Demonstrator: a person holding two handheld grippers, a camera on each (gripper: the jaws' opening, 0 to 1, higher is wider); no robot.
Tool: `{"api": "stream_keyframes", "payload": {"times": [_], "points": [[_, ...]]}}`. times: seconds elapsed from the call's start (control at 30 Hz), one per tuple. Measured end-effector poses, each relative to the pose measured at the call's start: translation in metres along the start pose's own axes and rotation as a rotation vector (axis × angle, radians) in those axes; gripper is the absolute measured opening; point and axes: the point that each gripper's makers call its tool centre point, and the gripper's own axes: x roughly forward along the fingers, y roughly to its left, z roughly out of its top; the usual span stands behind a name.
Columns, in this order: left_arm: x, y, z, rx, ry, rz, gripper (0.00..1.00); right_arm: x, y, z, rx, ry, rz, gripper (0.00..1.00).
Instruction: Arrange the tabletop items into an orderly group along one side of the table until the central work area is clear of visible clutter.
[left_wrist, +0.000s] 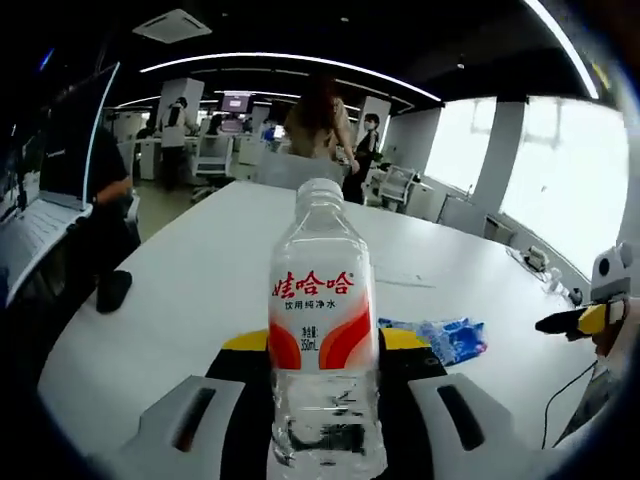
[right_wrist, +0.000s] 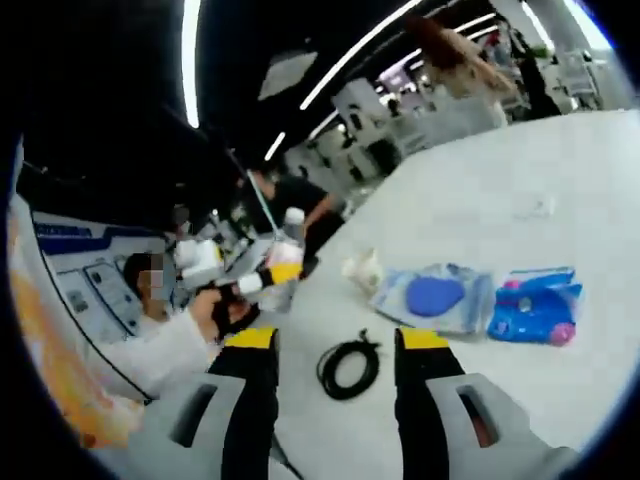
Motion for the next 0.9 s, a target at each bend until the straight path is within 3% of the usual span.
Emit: {"api": "stream_keyframes", "payload": {"times": [0.1, 0.23, 0.37, 0.5, 0.57, 0.67, 0.87, 0.9], "points": [[-0.007, -0.024, 0.005, -0.005, -0.037, -0.044, 0.38, 0.022, 0.016, 0.017, 0.010, -0.012, 0.044, 0.50], [-0.015, -0.052, 0.007, 0.024, -0.061, -0.089, 0.38, 0.055, 0.044, 0.031, 0.093, -0.031, 0.121, 0.60], [-0.023, -0.078, 0.010, 0.034, -0.085, -0.135, 0.38, 0.081, 0.059, 0.024, 0.078, 0.015, 0.136, 0.65], [-0.029, -0.095, 0.011, 0.094, -0.102, -0.154, 0.38, 0.095, 0.064, 0.015, 0.071, 0.041, 0.129, 0.66], [-0.031, -0.100, 0.011, 0.107, -0.106, -0.165, 0.39, 0.097, 0.064, 0.014, 0.092, 0.040, 0.121, 0.64], [-0.034, -0.108, 0.012, 0.104, -0.120, -0.183, 0.39, 0.097, 0.065, 0.003, 0.070, 0.083, 0.125, 0.50], [-0.036, -0.110, 0.008, 0.115, -0.123, -0.200, 0.42, 0.096, 0.063, 0.002, 0.082, 0.077, 0.104, 0.41], [-0.035, -0.108, 0.007, 0.115, -0.117, -0.202, 0.43, 0.097, 0.063, 0.003, -0.015, 0.073, 0.108, 0.41]]}}
